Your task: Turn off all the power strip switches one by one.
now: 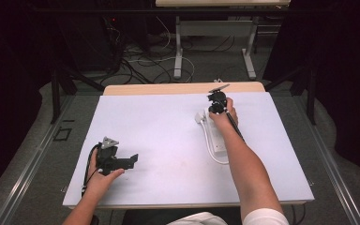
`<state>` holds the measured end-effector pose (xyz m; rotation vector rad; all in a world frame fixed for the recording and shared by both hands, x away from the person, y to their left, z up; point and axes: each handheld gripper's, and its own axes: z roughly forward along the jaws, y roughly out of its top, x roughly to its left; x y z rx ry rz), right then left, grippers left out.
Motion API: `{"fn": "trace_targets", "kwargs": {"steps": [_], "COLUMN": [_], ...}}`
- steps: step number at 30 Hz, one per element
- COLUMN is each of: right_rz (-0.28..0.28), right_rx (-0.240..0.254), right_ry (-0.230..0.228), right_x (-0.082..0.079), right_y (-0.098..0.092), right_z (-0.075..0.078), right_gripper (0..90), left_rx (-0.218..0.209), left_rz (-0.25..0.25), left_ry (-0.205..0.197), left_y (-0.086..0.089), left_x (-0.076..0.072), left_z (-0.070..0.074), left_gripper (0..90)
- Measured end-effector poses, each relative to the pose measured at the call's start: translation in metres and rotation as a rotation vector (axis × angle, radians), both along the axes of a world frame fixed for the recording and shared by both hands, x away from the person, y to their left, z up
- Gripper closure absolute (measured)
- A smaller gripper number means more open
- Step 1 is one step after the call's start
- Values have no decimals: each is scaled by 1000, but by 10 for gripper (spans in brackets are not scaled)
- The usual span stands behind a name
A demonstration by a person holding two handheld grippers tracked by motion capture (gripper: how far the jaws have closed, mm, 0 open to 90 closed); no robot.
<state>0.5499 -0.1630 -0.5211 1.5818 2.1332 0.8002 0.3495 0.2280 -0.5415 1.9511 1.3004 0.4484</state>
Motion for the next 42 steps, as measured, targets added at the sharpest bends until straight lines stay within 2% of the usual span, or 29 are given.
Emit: {"fn": "trace_targets", "kwargs": {"steps": [5,6,20,23,32,34,35,37,42], "right_rz": [6,1,5,12,12,7,16,18,37], "right_rx": [-20,-17,-3,-4,-5,13,-4,3,5], "right_ry": [3,4,19,-1,-18,-24,-28,-16,-33], "right_x": [0,0,-2,-2,-4,-4,-4,-5,-10], "right_y": [3,4,2,2,1,1,0,-1,-2], "right_z": [1,0,0,-4,-5,-5,-5,-5,-4], "right_gripper": [900,900,900,900,900,876,865,845,809], "left_rx": [1,6,11,11,11,3,4,14,2], "left_rz": [-1,-8,-14,-14,-10,-7,-11,-17,-6], "left_ry": [1,11,4,4,2,-2,-3,0,-2], "left_y": [-1,-1,-2,-2,-2,-3,-3,-3,-3], "left_x": [1,1,1,1,1,1,1,0,0], "left_z": [0,1,1,0,1,0,0,1,1], "left_gripper": [3,3,3,3,3,3,3,3,3]}}
